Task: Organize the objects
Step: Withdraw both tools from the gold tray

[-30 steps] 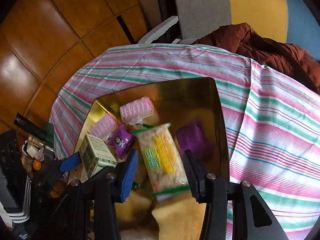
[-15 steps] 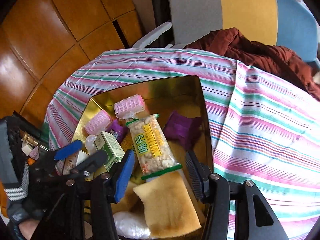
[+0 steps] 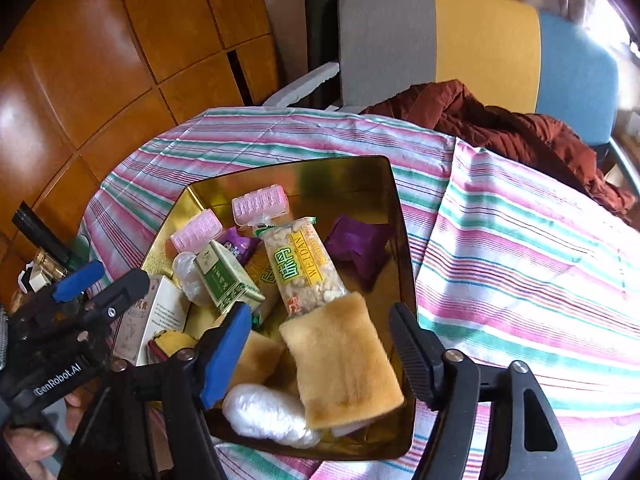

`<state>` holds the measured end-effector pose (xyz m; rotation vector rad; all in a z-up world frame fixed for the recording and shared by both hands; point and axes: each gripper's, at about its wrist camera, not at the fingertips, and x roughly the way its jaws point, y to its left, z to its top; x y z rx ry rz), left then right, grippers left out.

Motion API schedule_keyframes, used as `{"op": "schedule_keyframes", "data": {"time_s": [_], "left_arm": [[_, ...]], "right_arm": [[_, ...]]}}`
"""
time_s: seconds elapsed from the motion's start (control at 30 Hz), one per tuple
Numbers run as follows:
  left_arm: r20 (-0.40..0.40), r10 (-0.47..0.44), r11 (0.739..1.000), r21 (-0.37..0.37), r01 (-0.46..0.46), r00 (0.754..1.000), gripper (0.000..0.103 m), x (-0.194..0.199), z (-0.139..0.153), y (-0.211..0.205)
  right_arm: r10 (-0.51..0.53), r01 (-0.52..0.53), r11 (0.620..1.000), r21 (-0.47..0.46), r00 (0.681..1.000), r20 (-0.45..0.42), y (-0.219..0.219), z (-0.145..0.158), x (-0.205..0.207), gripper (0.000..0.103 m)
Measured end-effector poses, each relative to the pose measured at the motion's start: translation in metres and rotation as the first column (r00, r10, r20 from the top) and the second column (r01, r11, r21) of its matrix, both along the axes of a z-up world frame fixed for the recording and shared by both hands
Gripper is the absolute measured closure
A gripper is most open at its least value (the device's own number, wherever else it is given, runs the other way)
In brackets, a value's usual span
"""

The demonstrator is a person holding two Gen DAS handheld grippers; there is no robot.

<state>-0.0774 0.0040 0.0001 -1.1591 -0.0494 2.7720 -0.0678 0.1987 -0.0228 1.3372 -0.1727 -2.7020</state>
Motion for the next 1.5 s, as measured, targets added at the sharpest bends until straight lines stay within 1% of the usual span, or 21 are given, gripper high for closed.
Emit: {"op": "schedule_keyframes", "data": {"time_s": [0.23, 0.37, 0.43, 0.57, 0.67, 0.73, 0.8, 0.9, 1.33, 1.5], "left_arm": [[-0.041, 0.016, 1.0, -0.007, -0.017, 0.999, 0.016, 0.023, 0.012, 0.0], [-0.063, 0.045, 0.998, -0.046, -0.047, 0.997, 0.016, 0.037, 0.018, 0.009], [-0.076, 0.033, 0.997, -0.06, -0.038, 0.997, 0.016, 0.045, 0.02, 0.014], [-0.091, 0.015, 0.999, -0.047, -0.019, 0.996, 0.016, 0.058, 0.021, 0.018], [-0.104, 0.024, 0.998, -0.053, -0.029, 0.994, 0.017, 0.063, 0.021, 0.021], [-0.104, 0.026, 0.998, -0.047, -0.031, 0.994, 0.022, 0.066, 0.02, 0.022], [-0.103, 0.028, 0.999, -0.04, -0.032, 0.994, 0.023, 0.068, 0.019, 0.022], [-0.1, 0.028, 0.999, -0.039, -0.032, 0.995, 0.026, 0.069, 0.018, 0.022], [-0.106, 0.009, 0.998, -0.067, -0.016, 0.994, 0.027, 0.073, 0.015, 0.023], [-0.108, 0.005, 0.998, -0.067, -0.012, 0.994, 0.036, 0.072, 0.013, 0.022]], "right_arm": [[-0.028, 0.032, 0.997, 0.072, 0.997, -0.065, -0.005, 0.005, 0.03, 0.026], [-0.064, 0.073, 0.993, 0.092, 0.993, -0.099, -0.004, 0.007, 0.048, 0.025], [-0.075, 0.087, 0.991, 0.104, 0.991, -0.112, -0.003, 0.006, 0.057, 0.025], [-0.106, 0.12, 0.987, 0.107, 0.986, -0.127, 0.0, 0.005, 0.07, 0.025], [-0.133, 0.147, 0.984, 0.1, 0.982, -0.133, 0.005, 0.003, 0.077, 0.024], [-0.139, 0.152, 0.984, 0.095, 0.982, -0.13, 0.006, 0.002, 0.079, 0.023], [-0.143, 0.156, 0.983, 0.094, 0.981, -0.129, 0.007, 0.001, 0.08, 0.022], [-0.141, 0.154, 0.984, 0.093, 0.981, -0.135, 0.006, 0.002, 0.083, 0.022], [-0.133, 0.147, 0.984, 0.104, 0.982, -0.134, 0.0, 0.003, 0.081, 0.019], [-0.132, 0.145, 0.983, 0.109, 0.983, -0.125, -0.002, 0.0, 0.079, 0.018]]}}
